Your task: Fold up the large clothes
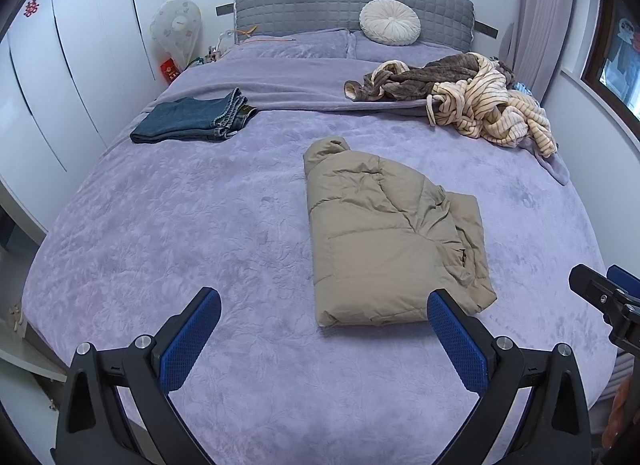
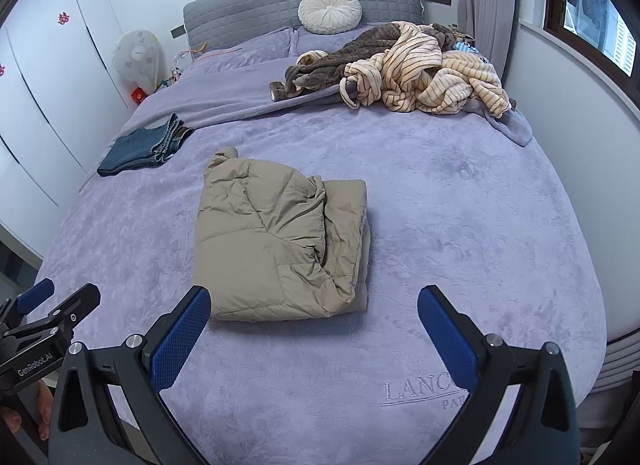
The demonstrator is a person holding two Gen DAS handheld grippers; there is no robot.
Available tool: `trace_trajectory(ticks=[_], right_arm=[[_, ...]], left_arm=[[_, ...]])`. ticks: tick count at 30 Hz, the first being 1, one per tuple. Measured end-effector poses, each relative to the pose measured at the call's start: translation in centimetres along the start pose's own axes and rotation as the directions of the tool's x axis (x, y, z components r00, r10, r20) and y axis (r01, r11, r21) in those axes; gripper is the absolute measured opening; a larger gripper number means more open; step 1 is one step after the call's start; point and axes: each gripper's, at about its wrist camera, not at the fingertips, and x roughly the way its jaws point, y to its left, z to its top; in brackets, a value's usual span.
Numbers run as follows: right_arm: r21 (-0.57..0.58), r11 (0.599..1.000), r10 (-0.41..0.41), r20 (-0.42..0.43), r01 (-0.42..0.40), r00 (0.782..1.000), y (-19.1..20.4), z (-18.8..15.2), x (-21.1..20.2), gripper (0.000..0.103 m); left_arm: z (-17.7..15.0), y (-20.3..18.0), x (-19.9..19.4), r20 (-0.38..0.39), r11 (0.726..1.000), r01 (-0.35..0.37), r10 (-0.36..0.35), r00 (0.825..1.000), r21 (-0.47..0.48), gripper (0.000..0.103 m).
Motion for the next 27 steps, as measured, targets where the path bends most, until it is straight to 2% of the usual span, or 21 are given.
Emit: trace_trajectory(ticks=[27], right_arm=[[0.0, 1.0, 0.002, -0.001, -0.002, 1.0, 0.0, -0.11, -0.06, 0.103]], left_arm=[[-0.22, 0.36, 0.11, -0.01, 1.0, 0.003, -0.003, 1.0, -0.001, 0.103]])
